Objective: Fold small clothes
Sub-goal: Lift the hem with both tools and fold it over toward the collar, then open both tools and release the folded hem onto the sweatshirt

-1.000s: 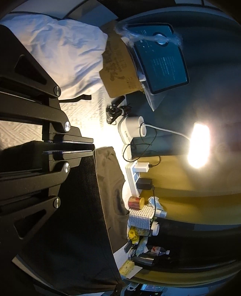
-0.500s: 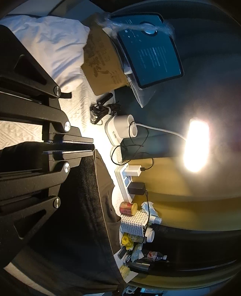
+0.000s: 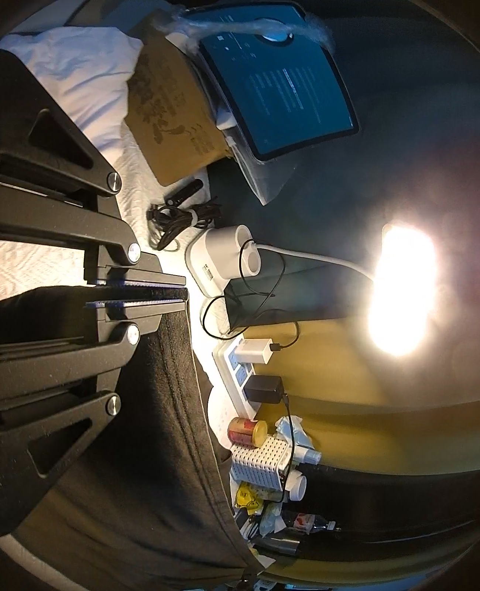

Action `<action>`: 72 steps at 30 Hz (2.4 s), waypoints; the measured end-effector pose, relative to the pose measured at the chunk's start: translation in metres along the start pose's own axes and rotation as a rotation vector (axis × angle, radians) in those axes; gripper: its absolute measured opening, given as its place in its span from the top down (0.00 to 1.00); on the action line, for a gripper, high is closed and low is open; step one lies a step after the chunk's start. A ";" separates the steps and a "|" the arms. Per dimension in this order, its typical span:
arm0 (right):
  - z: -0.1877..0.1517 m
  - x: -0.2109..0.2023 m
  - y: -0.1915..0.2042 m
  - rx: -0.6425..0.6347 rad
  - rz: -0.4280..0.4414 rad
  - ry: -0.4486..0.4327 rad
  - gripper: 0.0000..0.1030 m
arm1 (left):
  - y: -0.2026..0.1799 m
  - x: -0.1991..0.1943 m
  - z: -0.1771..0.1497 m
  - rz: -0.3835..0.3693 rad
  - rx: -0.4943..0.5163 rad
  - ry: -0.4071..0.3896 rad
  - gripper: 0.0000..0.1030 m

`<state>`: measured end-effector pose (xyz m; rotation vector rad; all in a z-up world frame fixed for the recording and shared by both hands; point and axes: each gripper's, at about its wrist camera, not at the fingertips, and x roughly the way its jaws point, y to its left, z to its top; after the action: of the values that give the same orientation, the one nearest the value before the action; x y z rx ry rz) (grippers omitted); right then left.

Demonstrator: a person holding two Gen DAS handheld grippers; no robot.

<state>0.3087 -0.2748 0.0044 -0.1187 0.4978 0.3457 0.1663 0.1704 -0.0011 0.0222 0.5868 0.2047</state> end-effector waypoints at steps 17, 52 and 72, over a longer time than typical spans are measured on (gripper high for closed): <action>0.042 0.056 -0.010 -0.048 -0.003 -0.031 0.91 | 0.002 0.053 0.037 0.016 0.062 -0.044 0.97; 0.025 0.156 -0.002 -0.089 -0.162 0.074 0.57 | 0.020 0.148 0.013 0.010 -0.029 0.153 0.42; -0.013 0.135 -0.022 -0.034 -0.173 0.176 0.57 | 0.001 0.201 0.001 -0.006 0.035 0.249 0.99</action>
<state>0.4219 -0.2583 -0.0723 -0.2252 0.6508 0.1754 0.3302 0.2114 -0.1098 0.0293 0.8385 0.1924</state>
